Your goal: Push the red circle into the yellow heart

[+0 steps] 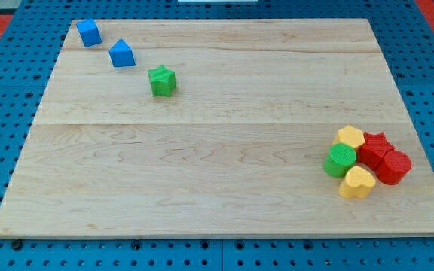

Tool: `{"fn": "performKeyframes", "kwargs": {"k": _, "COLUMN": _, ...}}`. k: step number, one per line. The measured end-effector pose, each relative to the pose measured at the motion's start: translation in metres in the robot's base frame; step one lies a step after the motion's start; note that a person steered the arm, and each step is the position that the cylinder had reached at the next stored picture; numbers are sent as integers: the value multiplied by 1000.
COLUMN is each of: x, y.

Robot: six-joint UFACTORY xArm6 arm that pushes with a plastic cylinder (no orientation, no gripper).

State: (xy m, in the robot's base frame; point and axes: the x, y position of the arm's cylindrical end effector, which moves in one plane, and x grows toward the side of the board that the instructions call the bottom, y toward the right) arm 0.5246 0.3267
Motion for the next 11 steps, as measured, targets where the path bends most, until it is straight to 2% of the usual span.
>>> {"fn": "performKeyframes", "kwargs": {"k": 1, "x": 0, "y": -49}}
{"fn": "performKeyframes", "kwargs": {"k": 2, "x": 2, "y": -45}}
{"fn": "performKeyframes", "kwargs": {"k": 3, "x": -16, "y": -67}}
{"fn": "performKeyframes", "kwargs": {"k": 6, "x": 9, "y": -50}}
{"fn": "performKeyframes", "kwargs": {"k": 7, "x": -33, "y": -50}}
{"fn": "performKeyframes", "kwargs": {"k": 9, "x": 7, "y": -72}}
{"fn": "performKeyframes", "kwargs": {"k": 11, "x": 7, "y": -99}}
